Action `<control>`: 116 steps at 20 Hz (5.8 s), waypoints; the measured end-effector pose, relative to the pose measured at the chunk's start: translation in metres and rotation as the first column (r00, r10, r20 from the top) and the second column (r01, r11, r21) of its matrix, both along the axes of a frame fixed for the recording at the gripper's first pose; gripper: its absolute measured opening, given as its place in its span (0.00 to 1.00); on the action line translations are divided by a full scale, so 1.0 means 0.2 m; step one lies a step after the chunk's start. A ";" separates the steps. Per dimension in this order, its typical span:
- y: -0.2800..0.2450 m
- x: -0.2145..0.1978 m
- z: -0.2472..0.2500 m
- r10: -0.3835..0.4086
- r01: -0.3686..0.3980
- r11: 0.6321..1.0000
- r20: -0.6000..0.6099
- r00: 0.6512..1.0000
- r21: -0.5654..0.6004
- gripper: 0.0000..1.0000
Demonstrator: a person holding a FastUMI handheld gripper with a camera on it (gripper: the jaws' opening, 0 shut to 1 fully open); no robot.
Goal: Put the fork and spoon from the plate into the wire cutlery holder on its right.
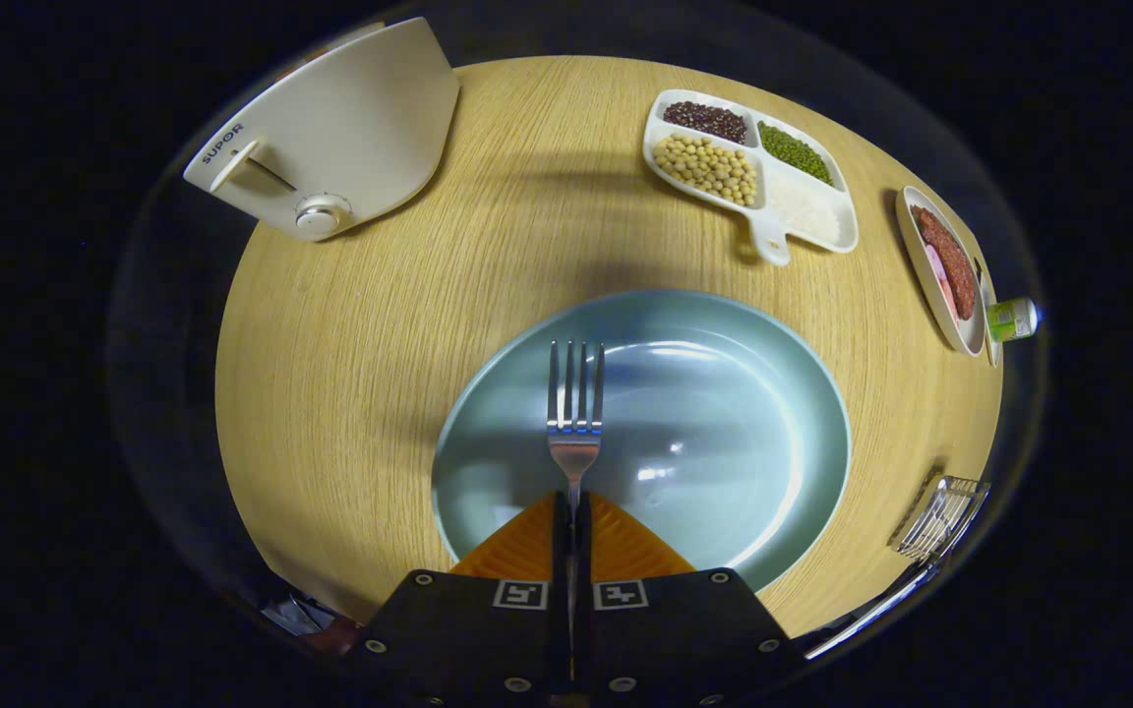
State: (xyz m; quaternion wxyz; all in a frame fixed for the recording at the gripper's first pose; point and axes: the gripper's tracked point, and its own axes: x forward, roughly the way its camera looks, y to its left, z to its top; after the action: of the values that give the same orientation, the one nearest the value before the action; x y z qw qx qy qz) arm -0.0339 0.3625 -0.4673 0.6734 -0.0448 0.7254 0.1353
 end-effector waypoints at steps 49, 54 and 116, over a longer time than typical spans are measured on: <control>-1.80 -0.19 0.39 -0.042 0.025 0.997 -0.256 0.966 -0.070 0.10; -1.81 -0.09 0.46 -0.135 0.130 0.991 -0.149 0.980 -0.038 0.15; -1.94 0.19 2.07 -0.308 0.089 0.945 0.948 -0.081 0.314 1.00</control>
State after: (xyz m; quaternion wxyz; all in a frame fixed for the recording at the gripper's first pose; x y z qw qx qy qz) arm 0.0042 -0.0257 -0.0542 0.9994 0.0302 -0.0002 0.0148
